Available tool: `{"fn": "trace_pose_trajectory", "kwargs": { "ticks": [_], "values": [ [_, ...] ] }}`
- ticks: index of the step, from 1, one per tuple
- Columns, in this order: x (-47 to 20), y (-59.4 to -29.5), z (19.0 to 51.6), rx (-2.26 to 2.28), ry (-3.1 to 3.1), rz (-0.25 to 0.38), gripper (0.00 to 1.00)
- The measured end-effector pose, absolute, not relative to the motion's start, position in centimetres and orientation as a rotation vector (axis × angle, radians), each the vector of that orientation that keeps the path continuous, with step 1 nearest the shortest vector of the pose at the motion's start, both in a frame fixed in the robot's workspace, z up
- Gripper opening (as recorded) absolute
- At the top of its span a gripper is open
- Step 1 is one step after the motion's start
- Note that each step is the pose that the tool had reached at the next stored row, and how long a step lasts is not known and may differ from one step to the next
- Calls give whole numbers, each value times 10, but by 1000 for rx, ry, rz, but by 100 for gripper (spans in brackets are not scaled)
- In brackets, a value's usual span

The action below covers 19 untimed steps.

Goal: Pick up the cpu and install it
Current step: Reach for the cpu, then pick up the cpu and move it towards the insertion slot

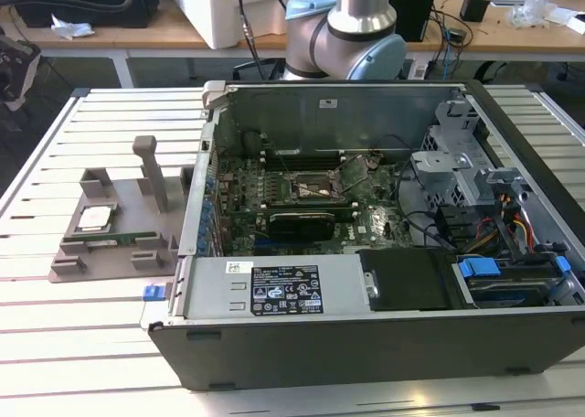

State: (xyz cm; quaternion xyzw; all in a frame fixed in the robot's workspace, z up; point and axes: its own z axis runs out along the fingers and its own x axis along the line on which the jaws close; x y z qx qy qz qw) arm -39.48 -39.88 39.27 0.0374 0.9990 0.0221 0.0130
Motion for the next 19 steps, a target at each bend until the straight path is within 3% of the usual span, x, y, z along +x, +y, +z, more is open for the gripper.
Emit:
{"fn": "trace_pose_trajectory", "kwargs": {
  "ticks": [19],
  "values": [
    [-420, -399, 392, 117, 3113, 69, 11]
  ]
}}
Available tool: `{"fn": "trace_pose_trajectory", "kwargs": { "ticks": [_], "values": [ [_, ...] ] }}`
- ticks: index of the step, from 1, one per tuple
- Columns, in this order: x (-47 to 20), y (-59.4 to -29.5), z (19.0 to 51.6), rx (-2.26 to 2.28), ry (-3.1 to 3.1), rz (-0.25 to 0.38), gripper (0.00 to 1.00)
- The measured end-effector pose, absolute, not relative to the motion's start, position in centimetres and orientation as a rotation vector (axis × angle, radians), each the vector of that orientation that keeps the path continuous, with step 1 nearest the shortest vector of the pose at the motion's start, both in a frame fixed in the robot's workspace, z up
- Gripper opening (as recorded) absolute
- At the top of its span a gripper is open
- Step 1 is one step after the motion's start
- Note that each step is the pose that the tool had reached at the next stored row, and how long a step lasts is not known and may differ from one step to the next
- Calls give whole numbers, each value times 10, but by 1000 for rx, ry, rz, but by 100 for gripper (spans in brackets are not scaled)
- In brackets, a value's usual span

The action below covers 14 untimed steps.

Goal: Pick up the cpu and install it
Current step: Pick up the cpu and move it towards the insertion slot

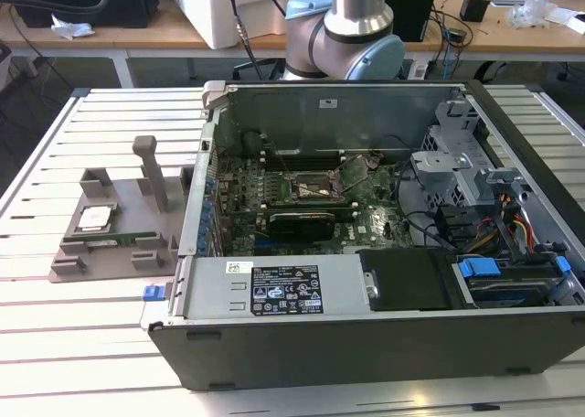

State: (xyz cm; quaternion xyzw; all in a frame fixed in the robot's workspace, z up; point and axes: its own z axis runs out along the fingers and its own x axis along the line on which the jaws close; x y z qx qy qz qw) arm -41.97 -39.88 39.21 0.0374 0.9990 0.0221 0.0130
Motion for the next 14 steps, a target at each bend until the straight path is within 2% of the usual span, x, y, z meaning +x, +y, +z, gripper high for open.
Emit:
{"fn": "trace_pose_trajectory", "kwargs": {
  "ticks": [4, 9, 10, 13, 14],
  "values": [
    [-420, -399, 392, 117, 3113, 69, 11],
    [-420, -399, 392, 117, 3113, 69, 42],
    [-420, -399, 392, 117, 3113, 69, 42],
    [-420, -399, 392, 116, 3113, 69, 60],
    [-420, -399, 392, 117, 3113, 69, 60]
  ]
}}
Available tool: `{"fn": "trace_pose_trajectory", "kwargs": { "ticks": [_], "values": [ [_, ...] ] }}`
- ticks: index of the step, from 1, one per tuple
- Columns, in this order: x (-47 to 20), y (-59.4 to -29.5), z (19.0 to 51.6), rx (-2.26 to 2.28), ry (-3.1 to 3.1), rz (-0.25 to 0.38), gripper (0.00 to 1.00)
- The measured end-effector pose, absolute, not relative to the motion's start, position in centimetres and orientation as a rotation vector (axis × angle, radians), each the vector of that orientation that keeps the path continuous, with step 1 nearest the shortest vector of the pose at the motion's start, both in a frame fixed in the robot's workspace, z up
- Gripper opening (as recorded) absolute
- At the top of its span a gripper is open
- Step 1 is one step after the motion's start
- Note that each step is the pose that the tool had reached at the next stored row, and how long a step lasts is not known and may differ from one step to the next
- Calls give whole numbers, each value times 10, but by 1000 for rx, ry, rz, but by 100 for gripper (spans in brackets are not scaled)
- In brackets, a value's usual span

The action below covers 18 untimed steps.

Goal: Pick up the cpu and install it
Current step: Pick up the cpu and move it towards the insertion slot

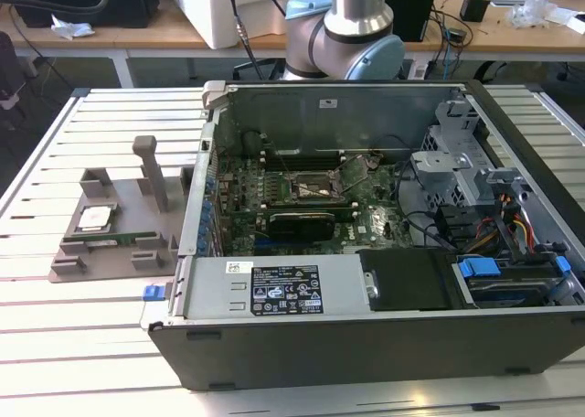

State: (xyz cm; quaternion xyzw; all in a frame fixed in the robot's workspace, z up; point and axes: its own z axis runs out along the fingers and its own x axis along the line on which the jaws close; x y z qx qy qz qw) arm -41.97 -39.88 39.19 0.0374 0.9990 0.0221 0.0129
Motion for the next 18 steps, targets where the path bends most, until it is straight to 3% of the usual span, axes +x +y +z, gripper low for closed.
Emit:
{"fn": "trace_pose_trajectory", "kwargs": {
  "ticks": [1, 4, 18],
  "values": [
    [-420, -399, 392, 116, 3112, 63, 66],
    [-419, -399, 392, 43, 3115, 15, 66],
    [-393, -396, 380, 23, 3120, 15, 66]
  ]
}}
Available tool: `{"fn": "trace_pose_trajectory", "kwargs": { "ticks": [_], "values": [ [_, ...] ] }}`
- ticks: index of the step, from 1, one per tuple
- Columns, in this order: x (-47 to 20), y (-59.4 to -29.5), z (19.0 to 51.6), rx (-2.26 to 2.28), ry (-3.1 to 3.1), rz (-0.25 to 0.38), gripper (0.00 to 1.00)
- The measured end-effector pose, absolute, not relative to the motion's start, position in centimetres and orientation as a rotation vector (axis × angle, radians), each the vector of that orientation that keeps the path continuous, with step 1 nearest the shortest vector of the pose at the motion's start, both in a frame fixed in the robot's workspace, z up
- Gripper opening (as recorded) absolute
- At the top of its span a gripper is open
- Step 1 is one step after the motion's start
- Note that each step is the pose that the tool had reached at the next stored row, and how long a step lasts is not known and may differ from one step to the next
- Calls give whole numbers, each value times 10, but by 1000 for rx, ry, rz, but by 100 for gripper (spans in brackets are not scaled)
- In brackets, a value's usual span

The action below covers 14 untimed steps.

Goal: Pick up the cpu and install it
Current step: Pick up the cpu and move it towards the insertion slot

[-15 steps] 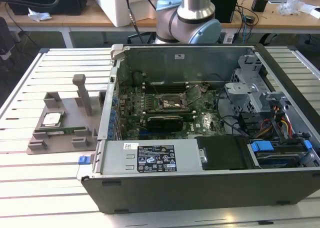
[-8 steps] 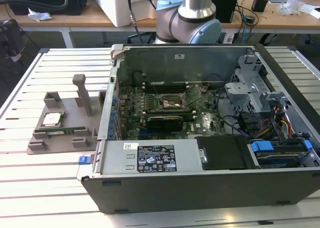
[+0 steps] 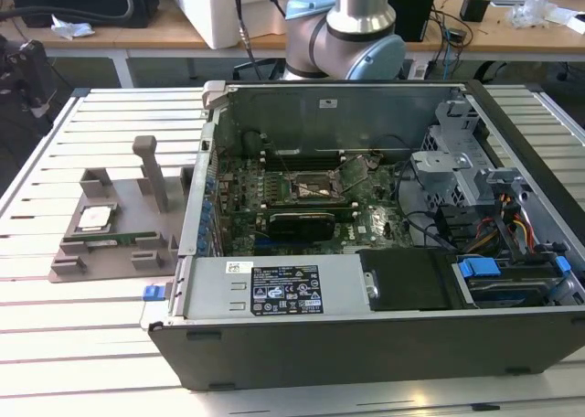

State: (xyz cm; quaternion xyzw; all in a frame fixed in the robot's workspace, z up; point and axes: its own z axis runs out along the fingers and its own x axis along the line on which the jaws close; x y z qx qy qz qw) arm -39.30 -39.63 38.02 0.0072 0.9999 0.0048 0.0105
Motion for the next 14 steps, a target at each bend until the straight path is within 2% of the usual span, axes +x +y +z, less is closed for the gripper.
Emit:
{"fn": "trace_pose_trajectory", "kwargs": {
  "ticks": [14],
  "values": [
    [-384, -396, 368, 22, 3121, 14, 66]
  ]
}}
